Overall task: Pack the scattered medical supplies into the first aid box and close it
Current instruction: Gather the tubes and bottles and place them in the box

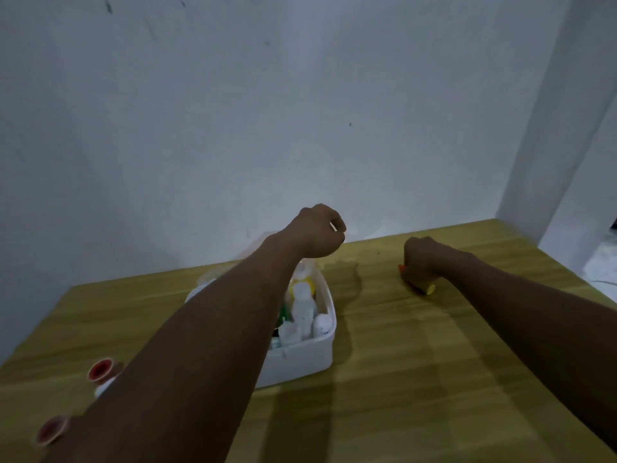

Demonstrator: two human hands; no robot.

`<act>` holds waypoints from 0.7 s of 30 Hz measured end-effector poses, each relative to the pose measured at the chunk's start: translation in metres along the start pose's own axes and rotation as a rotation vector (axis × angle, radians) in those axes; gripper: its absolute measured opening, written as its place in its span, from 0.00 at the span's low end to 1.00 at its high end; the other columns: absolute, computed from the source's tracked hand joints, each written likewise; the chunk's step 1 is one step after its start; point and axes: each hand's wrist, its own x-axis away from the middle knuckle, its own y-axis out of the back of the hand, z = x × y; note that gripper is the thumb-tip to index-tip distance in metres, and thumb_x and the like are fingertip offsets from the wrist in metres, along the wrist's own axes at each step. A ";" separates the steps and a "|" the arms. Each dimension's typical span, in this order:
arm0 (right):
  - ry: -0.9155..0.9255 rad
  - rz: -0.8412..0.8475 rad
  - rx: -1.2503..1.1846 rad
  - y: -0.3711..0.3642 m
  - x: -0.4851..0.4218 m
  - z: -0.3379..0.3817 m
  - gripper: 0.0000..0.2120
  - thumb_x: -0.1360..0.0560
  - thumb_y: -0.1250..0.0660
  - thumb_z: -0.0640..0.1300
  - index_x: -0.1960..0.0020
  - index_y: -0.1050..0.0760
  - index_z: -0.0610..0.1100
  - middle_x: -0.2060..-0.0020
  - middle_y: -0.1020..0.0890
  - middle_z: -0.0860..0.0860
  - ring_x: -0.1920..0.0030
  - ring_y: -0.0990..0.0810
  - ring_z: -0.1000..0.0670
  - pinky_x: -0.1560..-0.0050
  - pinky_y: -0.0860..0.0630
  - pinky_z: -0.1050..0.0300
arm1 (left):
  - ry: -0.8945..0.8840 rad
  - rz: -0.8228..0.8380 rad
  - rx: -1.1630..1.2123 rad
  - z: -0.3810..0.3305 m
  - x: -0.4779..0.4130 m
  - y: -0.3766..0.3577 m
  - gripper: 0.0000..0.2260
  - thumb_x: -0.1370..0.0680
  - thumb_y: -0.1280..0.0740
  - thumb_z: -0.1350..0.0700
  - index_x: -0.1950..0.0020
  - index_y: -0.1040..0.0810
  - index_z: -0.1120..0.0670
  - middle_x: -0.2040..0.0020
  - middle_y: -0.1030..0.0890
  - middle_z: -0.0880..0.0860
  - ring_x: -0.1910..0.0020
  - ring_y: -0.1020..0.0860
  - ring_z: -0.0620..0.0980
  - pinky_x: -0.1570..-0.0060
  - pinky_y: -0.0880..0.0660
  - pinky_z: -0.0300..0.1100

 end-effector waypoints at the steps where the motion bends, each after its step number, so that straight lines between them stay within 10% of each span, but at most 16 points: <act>1: 0.005 0.007 0.012 -0.002 0.006 0.004 0.17 0.25 0.30 0.51 0.43 0.23 0.40 0.44 0.20 0.42 0.46 0.20 0.42 0.48 0.21 0.50 | 0.012 -0.016 0.010 0.005 0.009 0.006 0.13 0.23 0.35 0.56 0.40 0.17 0.53 0.41 0.19 0.54 0.45 0.20 0.52 0.46 0.24 0.41; 6: 0.074 -0.011 -0.029 0.002 0.040 0.036 0.12 0.29 0.26 0.50 0.57 0.25 0.42 0.53 0.18 0.43 0.53 0.19 0.45 0.53 0.21 0.51 | 0.069 -0.061 0.034 0.031 0.050 0.032 0.12 0.23 0.34 0.56 0.42 0.17 0.52 0.44 0.18 0.53 0.52 0.19 0.50 0.54 0.26 0.37; 15: 0.446 -0.313 -0.540 0.103 0.099 0.153 0.13 0.32 0.21 0.46 0.53 0.18 0.40 0.61 0.15 0.45 0.60 0.16 0.47 0.61 0.19 0.53 | 0.119 -0.192 0.066 0.073 0.095 0.074 0.12 0.24 0.35 0.56 0.41 0.18 0.51 0.41 0.19 0.55 0.48 0.20 0.51 0.53 0.26 0.39; 21: 0.628 -0.047 -0.141 0.082 0.113 0.198 0.09 0.32 0.22 0.45 0.52 0.15 0.45 0.59 0.14 0.53 0.57 0.18 0.54 0.52 0.21 0.57 | 0.140 -0.218 0.057 0.095 0.106 0.074 0.15 0.23 0.35 0.59 0.38 0.18 0.54 0.38 0.19 0.56 0.44 0.20 0.53 0.48 0.24 0.41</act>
